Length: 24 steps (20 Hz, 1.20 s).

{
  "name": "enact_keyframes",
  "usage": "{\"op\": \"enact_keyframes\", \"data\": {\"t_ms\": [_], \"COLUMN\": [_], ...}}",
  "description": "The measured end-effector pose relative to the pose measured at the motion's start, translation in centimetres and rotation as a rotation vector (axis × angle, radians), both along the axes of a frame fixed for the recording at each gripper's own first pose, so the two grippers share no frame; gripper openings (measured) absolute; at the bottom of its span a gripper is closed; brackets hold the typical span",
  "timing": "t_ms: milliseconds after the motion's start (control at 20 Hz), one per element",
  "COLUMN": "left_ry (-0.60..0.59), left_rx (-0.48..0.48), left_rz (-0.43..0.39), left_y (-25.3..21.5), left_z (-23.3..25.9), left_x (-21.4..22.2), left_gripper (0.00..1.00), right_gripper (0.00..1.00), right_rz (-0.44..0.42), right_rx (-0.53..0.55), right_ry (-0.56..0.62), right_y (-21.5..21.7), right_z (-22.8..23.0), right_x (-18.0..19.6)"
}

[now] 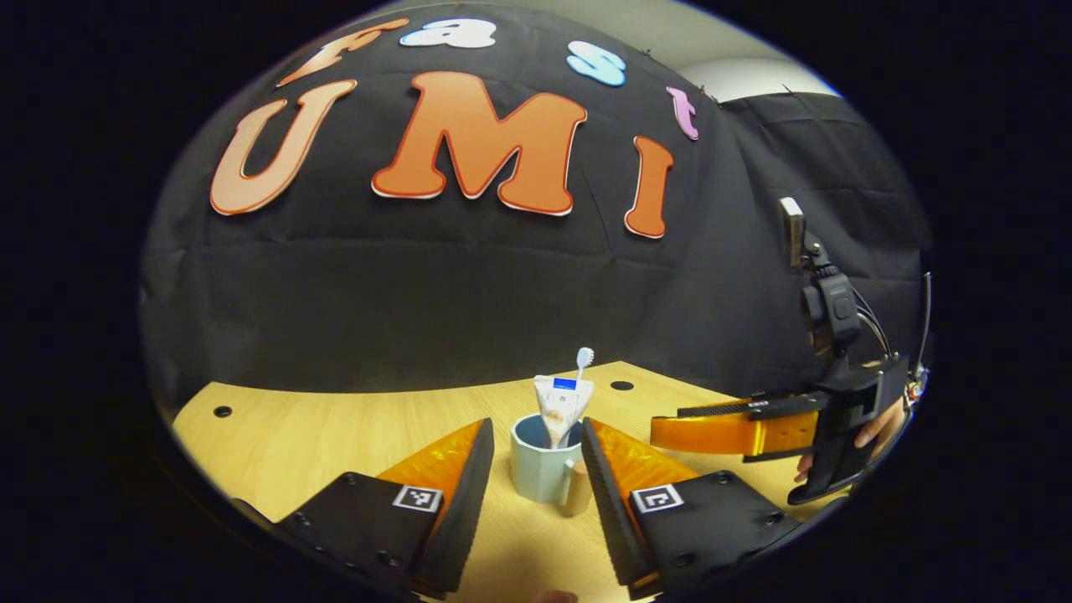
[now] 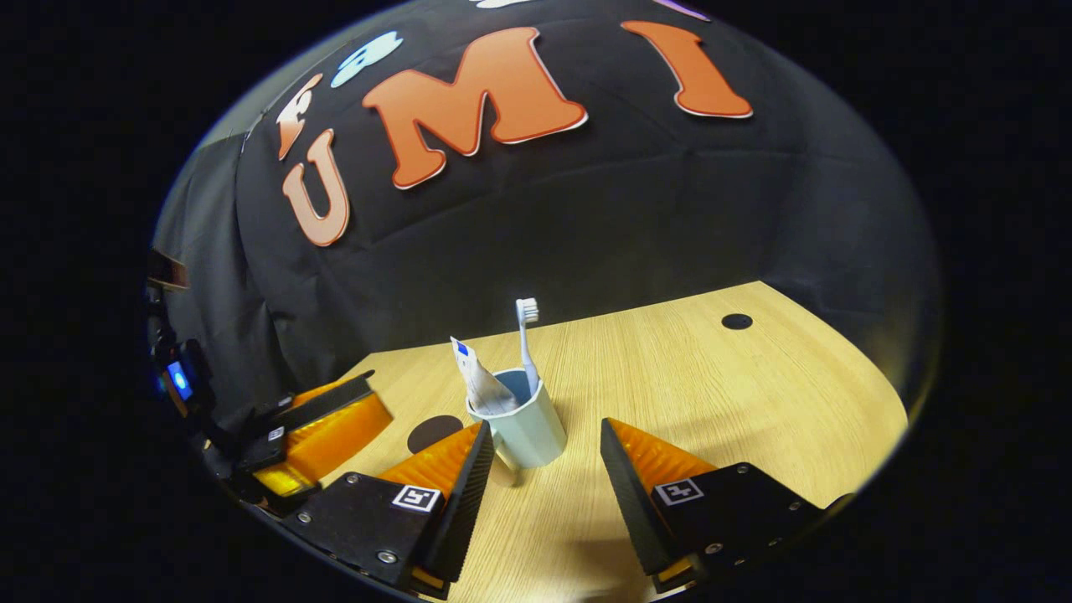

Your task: Put the toothbrush and toothpaste on the desktop into the cup, then pick up the cup and place it on the coaster on the desktop.

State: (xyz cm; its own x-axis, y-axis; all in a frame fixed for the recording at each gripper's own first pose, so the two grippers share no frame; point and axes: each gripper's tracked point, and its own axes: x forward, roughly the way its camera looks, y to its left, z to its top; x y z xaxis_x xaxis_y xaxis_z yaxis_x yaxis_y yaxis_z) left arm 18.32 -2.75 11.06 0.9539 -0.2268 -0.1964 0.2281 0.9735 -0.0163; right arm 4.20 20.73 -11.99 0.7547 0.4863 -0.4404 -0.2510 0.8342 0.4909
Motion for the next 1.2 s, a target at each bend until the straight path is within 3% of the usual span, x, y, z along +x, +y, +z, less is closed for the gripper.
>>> {"op": "enact_keyframes", "data": {"t_ms": [150, 450, 650, 950, 1200], "left_ry": [-0.032, -0.057, -0.059, -0.013, -0.004], "left_rx": [0.04, 0.087, 0.047, -0.024, -0.04], "left_rz": [0.061, 0.17, 0.243, 0.279, 0.312], "left_y": [3.0, 8.5, 11.5, 13.4, 15.3], "left_z": [1.1, 1.2, 0.1, -2.1, -2.9], "left_x": [-1.9, -5.3, -7.1, -8.7, -9.3], "left_gripper": [0.81, 0.82, 0.83, 0.83, 0.83], "right_gripper": [0.78, 0.78, 0.76, 0.76, 0.74], "right_rz": [0.035, 0.088, 0.122, 0.161, 0.18], "right_rx": [-0.045, -0.131, -0.205, -0.331, -0.368], "right_ry": [0.039, 0.185, 0.245, 0.332, 0.455], "right_y": [1.6, 4.2, 5.6, 7.6, 9.3], "right_z": [0.2, -1.0, -1.5, -2.9, -5.8], "right_x": [0.4, 0.6, 0.7, 0.2, 0.0]}}
